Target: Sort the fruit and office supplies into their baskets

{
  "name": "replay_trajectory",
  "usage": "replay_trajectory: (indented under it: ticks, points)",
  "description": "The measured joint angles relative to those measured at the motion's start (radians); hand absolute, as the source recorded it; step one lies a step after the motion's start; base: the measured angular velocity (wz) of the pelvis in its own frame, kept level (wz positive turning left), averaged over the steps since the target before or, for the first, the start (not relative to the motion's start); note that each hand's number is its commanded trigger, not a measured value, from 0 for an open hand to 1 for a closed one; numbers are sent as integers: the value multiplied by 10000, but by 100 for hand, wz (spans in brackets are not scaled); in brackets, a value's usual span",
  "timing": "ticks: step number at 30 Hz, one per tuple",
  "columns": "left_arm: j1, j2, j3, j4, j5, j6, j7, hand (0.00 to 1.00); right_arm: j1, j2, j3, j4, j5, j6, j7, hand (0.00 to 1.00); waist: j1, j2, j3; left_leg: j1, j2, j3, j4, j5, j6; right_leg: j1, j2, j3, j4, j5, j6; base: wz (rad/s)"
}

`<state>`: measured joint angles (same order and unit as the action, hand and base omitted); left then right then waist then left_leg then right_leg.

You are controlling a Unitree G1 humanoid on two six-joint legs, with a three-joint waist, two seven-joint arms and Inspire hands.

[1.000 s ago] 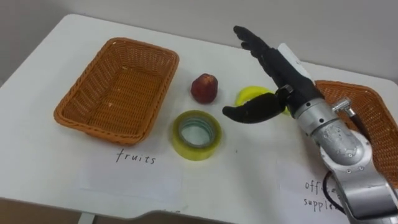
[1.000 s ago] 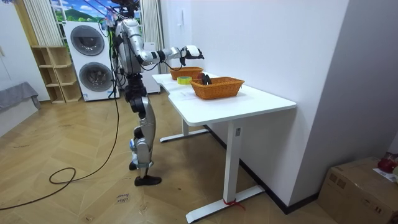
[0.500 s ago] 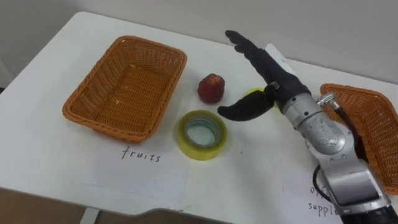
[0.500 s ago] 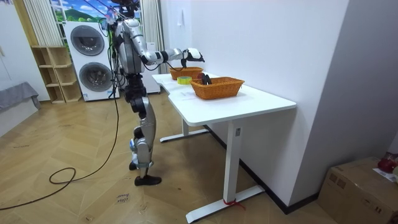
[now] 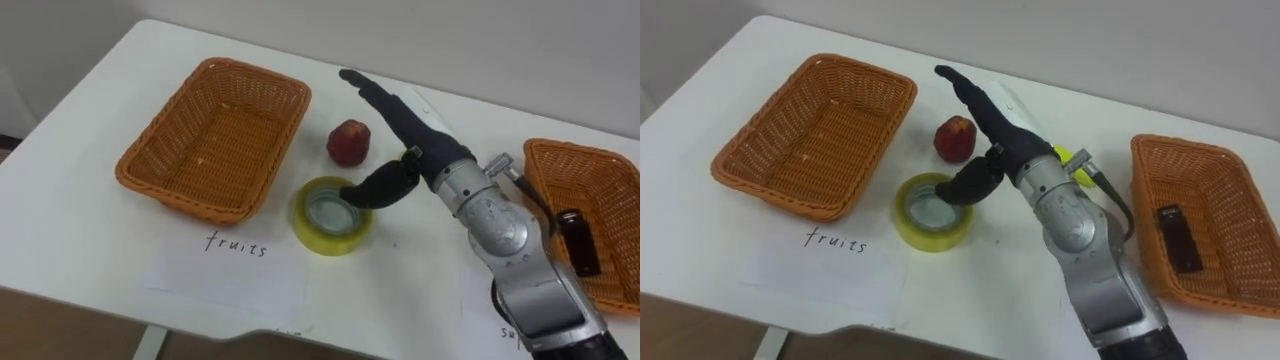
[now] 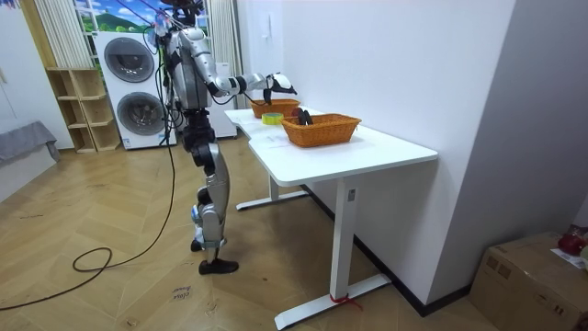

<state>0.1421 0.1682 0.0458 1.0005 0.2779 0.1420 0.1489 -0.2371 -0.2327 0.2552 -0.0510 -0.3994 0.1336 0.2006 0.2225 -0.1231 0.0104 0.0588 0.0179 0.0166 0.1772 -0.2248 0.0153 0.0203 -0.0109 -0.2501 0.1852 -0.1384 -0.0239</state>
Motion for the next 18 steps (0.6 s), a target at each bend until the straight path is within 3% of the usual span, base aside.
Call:
replay_trajectory:
  ticks: [18]
  points:
    - [-168, -27, -820, 6, -17, 59, 188, 0, -21, 99, 774, 777, -202, 381, 160, 0, 58, 148, 72, 55, -12, -21, 12, 3, 4, 39, -3, -12, -6, 0, 1, 0]
